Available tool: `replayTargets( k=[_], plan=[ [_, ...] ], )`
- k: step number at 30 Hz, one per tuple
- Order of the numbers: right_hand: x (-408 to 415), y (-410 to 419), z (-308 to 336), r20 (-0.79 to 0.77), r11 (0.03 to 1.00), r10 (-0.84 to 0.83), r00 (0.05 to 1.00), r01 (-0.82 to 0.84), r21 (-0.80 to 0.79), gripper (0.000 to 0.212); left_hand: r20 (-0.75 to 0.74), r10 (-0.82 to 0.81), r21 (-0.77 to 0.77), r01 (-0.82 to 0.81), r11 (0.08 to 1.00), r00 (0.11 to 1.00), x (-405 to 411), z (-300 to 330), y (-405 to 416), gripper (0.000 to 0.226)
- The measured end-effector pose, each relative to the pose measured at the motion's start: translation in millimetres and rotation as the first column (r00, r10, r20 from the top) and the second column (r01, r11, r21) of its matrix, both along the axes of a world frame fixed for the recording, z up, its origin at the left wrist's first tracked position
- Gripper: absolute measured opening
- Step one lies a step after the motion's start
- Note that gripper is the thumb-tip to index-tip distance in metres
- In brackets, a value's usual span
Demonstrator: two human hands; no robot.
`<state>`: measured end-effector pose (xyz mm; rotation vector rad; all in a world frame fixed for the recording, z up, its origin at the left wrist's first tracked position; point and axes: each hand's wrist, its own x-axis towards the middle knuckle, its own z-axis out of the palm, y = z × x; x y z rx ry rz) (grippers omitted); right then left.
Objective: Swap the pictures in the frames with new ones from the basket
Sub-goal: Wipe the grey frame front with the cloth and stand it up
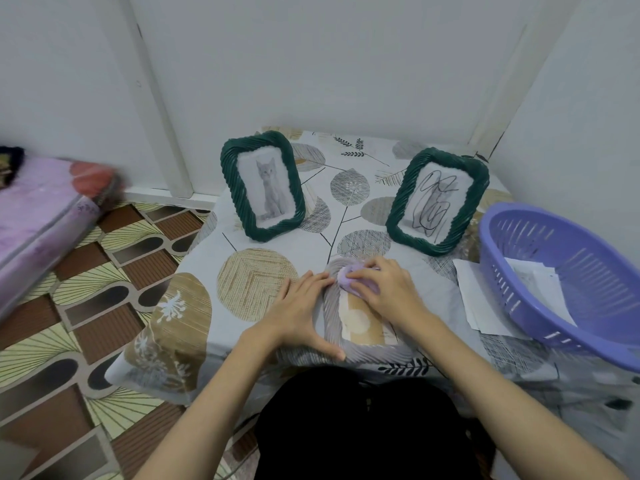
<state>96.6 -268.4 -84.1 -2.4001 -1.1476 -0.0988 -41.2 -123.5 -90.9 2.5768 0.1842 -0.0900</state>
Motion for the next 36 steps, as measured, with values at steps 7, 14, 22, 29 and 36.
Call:
replayTargets(
  k=[7, 14, 22, 29, 36],
  plan=[
    [10, 12, 5, -0.065, 0.999, -0.037, 0.997, 0.038, 0.023, 0.023, -0.005, -0.001, 0.011, 0.001, 1.0, 1.0, -1, 1, -1, 0.131],
    [9, 20, 11, -0.084, 0.994, -0.105, 0.991, 0.107, 0.025, 0.019, 0.0, 0.003, 0.007, -0.003, 1.0, 1.0, -1, 1, -1, 0.131],
    [15, 25, 17, -0.025, 0.996, -0.073, 0.997, 0.071, -0.06, 0.025, 0.0, 0.001, 0.008, -0.001, 1.0, 1.0, 0, 1, 0, 0.13],
    [-19, -17, 10, -0.039, 0.989, 0.142, 0.989, -0.143, -0.034, 0.041, 0.01, 0.011, 0.021, -0.011, 1.0, 1.0, 1, -2, -1, 0.131],
    [-12, 21, 10, 0.006, 0.992, -0.003, 1.0, 0.004, -0.123, 0.029, 0.075, 0.032, 0.049, -0.036, 0.998, 0.997, -4, -4, -6, 0.128]
  ],
)
